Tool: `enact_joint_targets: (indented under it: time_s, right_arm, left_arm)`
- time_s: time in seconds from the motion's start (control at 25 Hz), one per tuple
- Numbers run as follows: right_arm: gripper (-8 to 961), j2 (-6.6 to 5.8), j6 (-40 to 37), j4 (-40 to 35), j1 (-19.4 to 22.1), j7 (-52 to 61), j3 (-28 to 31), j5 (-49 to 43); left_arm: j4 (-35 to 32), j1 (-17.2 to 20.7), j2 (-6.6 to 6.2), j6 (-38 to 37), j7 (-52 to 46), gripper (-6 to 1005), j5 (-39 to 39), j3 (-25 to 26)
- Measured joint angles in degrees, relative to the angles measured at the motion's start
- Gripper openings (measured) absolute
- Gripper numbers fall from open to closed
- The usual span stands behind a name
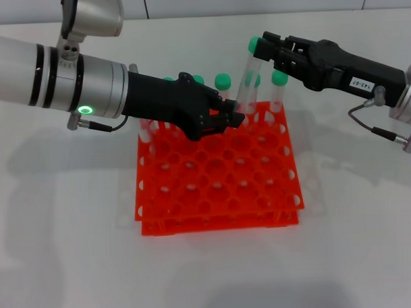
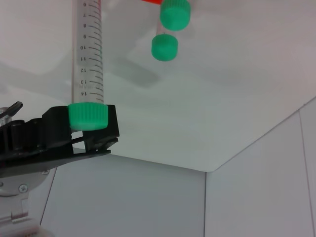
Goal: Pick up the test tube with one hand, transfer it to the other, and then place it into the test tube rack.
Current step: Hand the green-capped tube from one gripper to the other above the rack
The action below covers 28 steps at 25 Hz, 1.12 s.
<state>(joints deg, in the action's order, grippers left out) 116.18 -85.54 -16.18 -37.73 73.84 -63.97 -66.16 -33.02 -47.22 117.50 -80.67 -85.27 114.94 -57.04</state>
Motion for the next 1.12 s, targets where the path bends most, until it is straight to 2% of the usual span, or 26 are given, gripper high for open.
enact_joint_targets:
  time_s: [0.8,1.12]
  right_arm:
    - [264,-0.24,-0.1,-0.7,0.9,-0.2,0.2,-0.5]
    - [269,-0.37,-0.3,-1.0,0.9,-0.2,0.4,-0.4]
  left_arm:
    - [-2.8,0.9,-0.35,-0.5,-4.1,202,-0.6,0.4]
    - [-4.4,1.5,-0.08,-2.3,-6.0,402,-0.6,0.3]
